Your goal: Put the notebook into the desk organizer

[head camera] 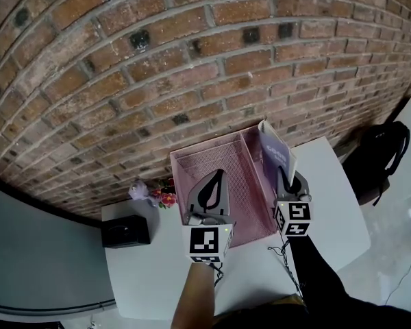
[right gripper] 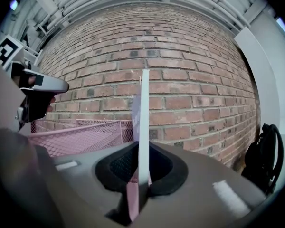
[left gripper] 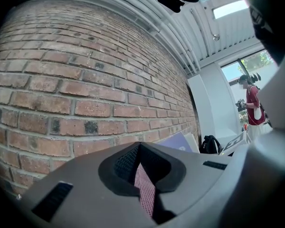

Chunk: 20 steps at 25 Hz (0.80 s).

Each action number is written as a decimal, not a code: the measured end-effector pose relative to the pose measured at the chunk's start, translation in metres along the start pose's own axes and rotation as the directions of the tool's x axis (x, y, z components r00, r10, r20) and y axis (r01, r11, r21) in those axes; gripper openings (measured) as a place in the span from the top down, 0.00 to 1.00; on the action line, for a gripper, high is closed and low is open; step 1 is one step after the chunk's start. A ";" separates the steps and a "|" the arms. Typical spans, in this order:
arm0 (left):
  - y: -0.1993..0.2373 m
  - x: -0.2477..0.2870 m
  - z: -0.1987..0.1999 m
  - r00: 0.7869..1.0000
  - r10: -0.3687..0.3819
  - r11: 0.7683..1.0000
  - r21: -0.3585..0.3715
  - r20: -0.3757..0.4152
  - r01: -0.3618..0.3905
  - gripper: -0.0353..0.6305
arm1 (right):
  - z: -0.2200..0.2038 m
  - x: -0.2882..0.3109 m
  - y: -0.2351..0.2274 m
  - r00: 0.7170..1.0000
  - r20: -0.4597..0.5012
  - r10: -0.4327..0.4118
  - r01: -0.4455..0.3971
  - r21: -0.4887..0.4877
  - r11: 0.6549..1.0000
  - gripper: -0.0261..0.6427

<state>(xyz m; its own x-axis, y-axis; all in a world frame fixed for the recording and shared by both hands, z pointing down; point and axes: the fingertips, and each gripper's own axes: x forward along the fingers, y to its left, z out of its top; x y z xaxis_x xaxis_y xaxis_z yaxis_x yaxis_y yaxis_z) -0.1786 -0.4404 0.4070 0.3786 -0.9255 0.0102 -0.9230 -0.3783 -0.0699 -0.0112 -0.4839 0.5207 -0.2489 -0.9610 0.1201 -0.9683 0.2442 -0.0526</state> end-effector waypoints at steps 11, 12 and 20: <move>-0.008 -0.001 -0.003 1.000 -0.004 1.000 0.004 -0.016 0.004 0.94 | -0.033 -0.002 -0.003 0.999 -0.032 0.009 -0.008 0.037 0.999 0.91; -0.008 0.000 -0.004 1.000 -0.005 1.000 0.005 -0.019 0.005 0.94 | -0.033 -0.002 -0.003 1.000 -0.026 0.010 -0.009 0.040 0.999 0.91; -0.014 0.004 -0.007 0.999 -0.016 1.000 0.008 -0.029 0.017 0.94 | -0.029 0.000 -0.004 0.999 0.033 0.023 -0.025 0.085 0.996 0.92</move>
<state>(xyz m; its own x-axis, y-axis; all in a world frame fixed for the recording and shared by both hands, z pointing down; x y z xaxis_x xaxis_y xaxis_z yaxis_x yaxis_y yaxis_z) -0.1641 -0.4391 0.4152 0.3914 -0.9193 0.0401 -0.9161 -0.3934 -0.0776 -0.0081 -0.4808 0.5499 -0.2701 -0.9590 0.0864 -0.9564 0.2568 -0.1395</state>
